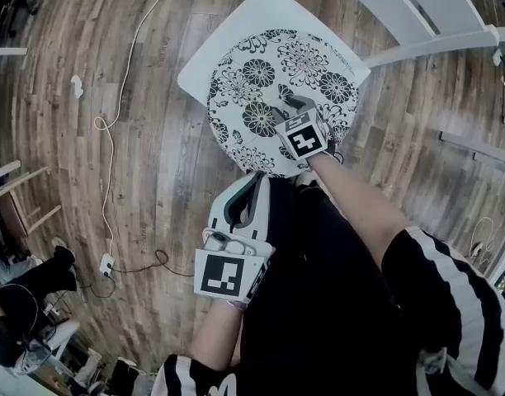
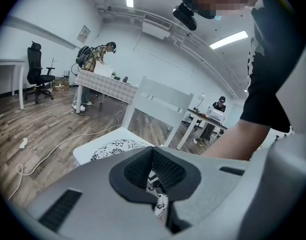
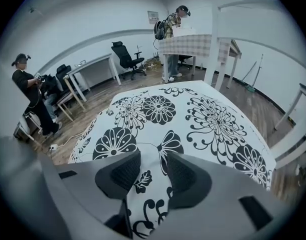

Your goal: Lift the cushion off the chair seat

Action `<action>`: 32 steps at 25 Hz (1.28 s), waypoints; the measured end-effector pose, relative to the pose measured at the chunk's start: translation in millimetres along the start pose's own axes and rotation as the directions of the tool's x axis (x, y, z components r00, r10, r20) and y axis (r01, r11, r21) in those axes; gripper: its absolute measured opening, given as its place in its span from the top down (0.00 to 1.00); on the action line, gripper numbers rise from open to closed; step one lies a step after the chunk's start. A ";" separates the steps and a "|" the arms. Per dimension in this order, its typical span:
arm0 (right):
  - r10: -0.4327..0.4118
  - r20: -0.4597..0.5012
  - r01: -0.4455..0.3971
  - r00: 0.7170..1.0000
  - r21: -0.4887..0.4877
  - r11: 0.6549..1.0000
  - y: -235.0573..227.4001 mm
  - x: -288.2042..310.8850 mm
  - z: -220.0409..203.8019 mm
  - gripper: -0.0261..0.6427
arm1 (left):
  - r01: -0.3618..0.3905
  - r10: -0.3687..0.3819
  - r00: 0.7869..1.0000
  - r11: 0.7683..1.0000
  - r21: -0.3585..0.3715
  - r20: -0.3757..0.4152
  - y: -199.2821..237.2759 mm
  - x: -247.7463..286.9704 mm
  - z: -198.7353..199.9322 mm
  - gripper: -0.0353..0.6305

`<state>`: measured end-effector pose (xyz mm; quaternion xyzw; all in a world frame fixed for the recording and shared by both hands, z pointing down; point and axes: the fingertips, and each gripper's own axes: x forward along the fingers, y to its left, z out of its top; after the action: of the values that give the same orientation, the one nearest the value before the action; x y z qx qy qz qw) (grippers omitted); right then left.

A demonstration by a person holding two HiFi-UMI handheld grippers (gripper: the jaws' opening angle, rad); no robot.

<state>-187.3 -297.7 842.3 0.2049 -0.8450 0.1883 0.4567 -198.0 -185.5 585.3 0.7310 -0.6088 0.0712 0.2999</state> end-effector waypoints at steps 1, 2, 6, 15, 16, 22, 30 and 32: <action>-0.006 0.001 0.006 1.000 -0.007 1.000 -0.3 0.2 -0.1 0.72 | 0.003 -0.003 1.000 1.000 0.001 0.000 -0.8 0.4 -0.1 0.94; -0.013 0.000 0.013 1.000 -0.017 1.000 -0.8 0.3 -0.3 0.72 | 0.006 -0.006 1.000 1.000 0.002 0.000 -1.4 0.8 -0.3 0.94; -0.026 -0.009 0.026 1.000 -0.013 1.000 -2.6 0.8 -1.5 0.72 | 0.013 -0.013 1.000 1.000 0.002 -0.001 -2.2 1.4 -0.3 0.94; -0.025 -0.016 0.025 1.000 0.005 1.000 -2.0 -1.2 1.0 0.84 | 0.022 -0.022 1.000 1.000 0.005 -0.005 -4.6 -2.2 0.4 0.94; -0.023 -0.016 0.023 1.000 0.003 1.000 -1.3 -1.5 0.8 0.86 | 0.023 -0.023 1.000 1.000 0.005 -0.005 -5.2 -2.5 0.5 0.94; -0.007 -0.014 0.008 1.000 0.034 0.999 1.3 -3.9 -1.3 0.90 | 0.016 -0.016 1.000 1.000 -0.003 0.013 -4.0 -7.8 3.0 0.94; 0.006 0.017 -0.007 1.000 0.047 0.999 4.0 -14.8 4.1 0.91 | 0.017 -0.018 1.000 1.000 0.010 0.012 -7.9 -11.1 2.0 0.94; 0.010 0.028 -0.011 1.000 0.050 0.999 4.7 -18.6 5.6 0.91 | 0.020 -0.020 1.000 1.000 0.010 0.013 -10.3 -11.0 1.7 0.94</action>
<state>-184.3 -293.3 822.9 0.2145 -0.8472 0.2090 0.4389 -191.7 -176.3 575.1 0.7390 -0.6031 0.0663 0.2929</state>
